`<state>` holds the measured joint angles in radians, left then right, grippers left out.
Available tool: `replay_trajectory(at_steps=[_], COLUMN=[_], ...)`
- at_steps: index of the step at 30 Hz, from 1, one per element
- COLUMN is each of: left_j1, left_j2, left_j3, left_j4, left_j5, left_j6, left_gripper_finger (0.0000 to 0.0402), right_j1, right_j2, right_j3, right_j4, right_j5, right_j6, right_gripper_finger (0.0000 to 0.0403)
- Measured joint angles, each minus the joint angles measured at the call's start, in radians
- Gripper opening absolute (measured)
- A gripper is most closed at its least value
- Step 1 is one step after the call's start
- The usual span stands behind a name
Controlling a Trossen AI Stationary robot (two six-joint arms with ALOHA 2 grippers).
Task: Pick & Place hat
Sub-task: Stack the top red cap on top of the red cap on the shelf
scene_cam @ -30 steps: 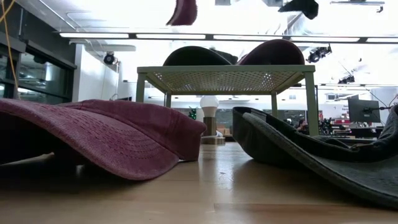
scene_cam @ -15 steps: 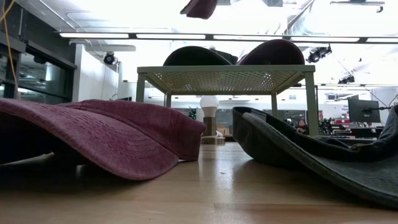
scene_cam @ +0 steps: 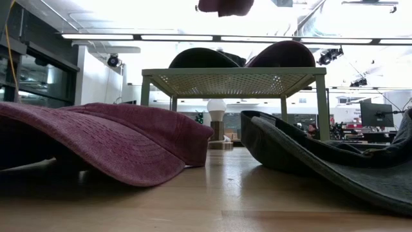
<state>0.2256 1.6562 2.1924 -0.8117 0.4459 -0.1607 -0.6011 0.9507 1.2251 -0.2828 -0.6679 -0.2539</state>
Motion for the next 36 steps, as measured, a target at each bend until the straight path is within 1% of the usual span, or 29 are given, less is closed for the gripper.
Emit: replay_trajectory(at_steps=[2,4,8,17,22,27,32,36], left_j1=[-0.006,-0.012,-0.013,-0.012,-0.012,-0.012,-0.012,-0.012], left_j2=[0.0,0.0,0.0,-0.001,-0.001,-0.001,-0.001,-0.001], left_j3=[0.0,0.0,0.0,0.0,0.0,0.0,0.0,0.0], left_j4=[0.001,0.002,0.001,-0.001,-0.003,-0.016,-0.025,-0.025], left_j5=[0.013,0.0,0.018,0.018,0.018,0.017,0.015,0.015], left_j6=[0.0,0.001,0.0,0.001,0.001,0.001,0.0,0.0], left_gripper_finger=[0.0001,0.0001,0.0001,0.0001,0.0001,0.0001,0.0001,0.0001], right_j1=[0.0,0.0,0.006,0.064,0.079,0.08,0.086,0.109], right_j2=[0.024,0.049,0.086,0.157,0.188,0.19,0.189,0.189], right_j3=[0.0,0.0,0.0,0.0,0.0,0.0,0.0,0.0], right_j4=[-0.012,-0.019,0.01,0.023,0.031,0.068,0.063,0.06], right_j5=[-0.009,-0.021,-0.031,-0.037,0.036,0.089,0.043,0.038], right_j6=[0.006,0.003,-0.01,-0.06,-0.069,-0.073,-0.069,-0.069], right_gripper_finger=[0.0211,0.0211,0.0211,0.0211,0.0211,0.0211,0.0211,0.0204])
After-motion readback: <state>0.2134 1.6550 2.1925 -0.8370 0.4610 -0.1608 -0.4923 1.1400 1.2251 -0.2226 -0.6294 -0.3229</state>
